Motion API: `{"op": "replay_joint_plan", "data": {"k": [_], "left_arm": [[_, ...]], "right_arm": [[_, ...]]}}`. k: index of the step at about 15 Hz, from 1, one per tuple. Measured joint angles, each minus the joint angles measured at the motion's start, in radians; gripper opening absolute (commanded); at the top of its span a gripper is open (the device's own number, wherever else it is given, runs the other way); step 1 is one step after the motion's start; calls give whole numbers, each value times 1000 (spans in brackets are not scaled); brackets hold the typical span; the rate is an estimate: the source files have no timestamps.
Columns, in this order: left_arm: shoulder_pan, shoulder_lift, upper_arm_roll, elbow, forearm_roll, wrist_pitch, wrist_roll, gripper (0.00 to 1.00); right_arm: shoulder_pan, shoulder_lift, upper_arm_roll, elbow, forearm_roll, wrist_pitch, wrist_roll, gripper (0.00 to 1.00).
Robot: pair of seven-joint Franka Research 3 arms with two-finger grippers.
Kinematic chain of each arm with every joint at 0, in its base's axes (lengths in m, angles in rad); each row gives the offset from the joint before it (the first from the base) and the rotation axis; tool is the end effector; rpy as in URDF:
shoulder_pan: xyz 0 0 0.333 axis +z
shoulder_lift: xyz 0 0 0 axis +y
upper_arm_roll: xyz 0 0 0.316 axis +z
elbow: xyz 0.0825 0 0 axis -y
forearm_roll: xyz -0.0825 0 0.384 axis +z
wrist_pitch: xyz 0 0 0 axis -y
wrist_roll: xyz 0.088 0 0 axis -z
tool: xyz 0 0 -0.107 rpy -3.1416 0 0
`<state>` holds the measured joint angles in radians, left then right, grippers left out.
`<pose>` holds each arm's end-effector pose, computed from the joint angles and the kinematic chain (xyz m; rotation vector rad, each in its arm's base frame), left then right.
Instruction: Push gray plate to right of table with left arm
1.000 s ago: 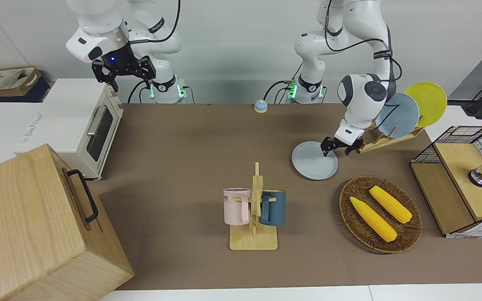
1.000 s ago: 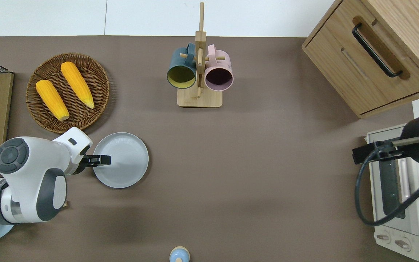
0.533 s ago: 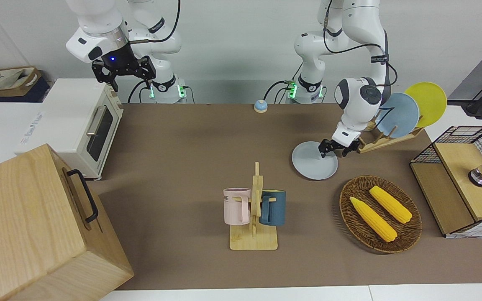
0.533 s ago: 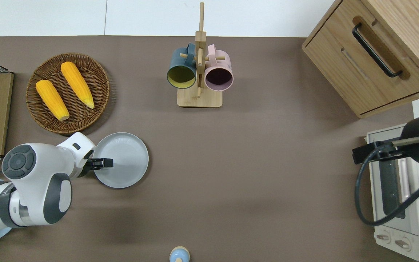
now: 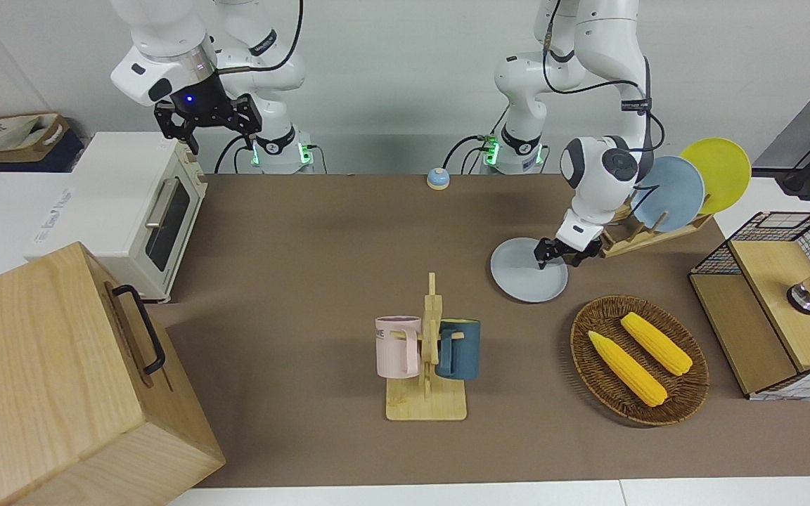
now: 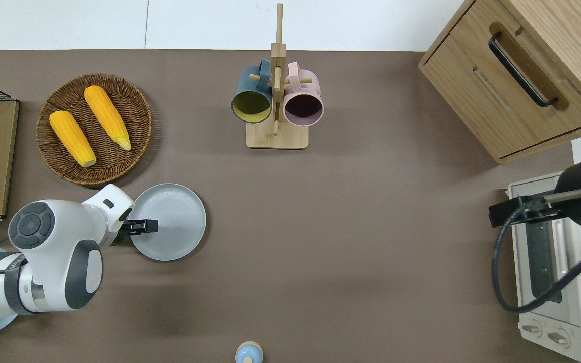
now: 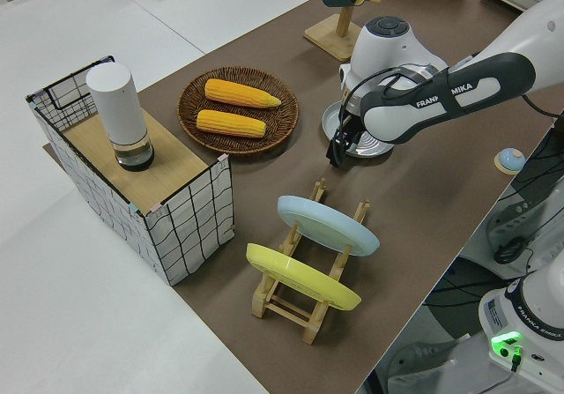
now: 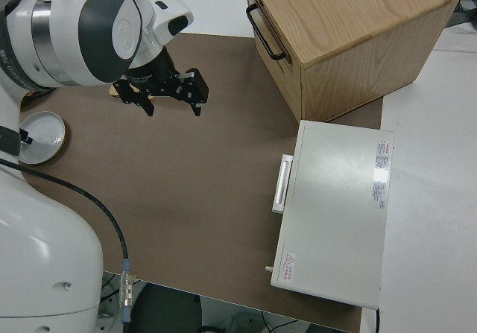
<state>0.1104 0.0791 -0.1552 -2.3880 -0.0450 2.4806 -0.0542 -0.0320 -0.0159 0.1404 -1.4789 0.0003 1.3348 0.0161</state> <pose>0.5004 -0.0226 0.2878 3.1000 0.0702 0.0190 0.5209 0.0574 0.6562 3.1220 0.1440 -0.2003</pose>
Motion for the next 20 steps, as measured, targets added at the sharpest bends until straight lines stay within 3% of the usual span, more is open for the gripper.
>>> {"op": "replay_joint_plan", "data": {"k": [4, 11, 20], "left_arm": [[1, -5, 3, 1, 0, 0, 0, 400], [2, -19, 6, 1, 0, 0, 0, 8], [2, -28, 5, 3, -3, 0, -2, 0]], "right_arm": [[0, 0, 0, 0, 0, 0, 0, 983], [0, 0, 0, 0, 0, 0, 0, 983], [0, 0, 0, 0, 0, 0, 0, 983]]}}
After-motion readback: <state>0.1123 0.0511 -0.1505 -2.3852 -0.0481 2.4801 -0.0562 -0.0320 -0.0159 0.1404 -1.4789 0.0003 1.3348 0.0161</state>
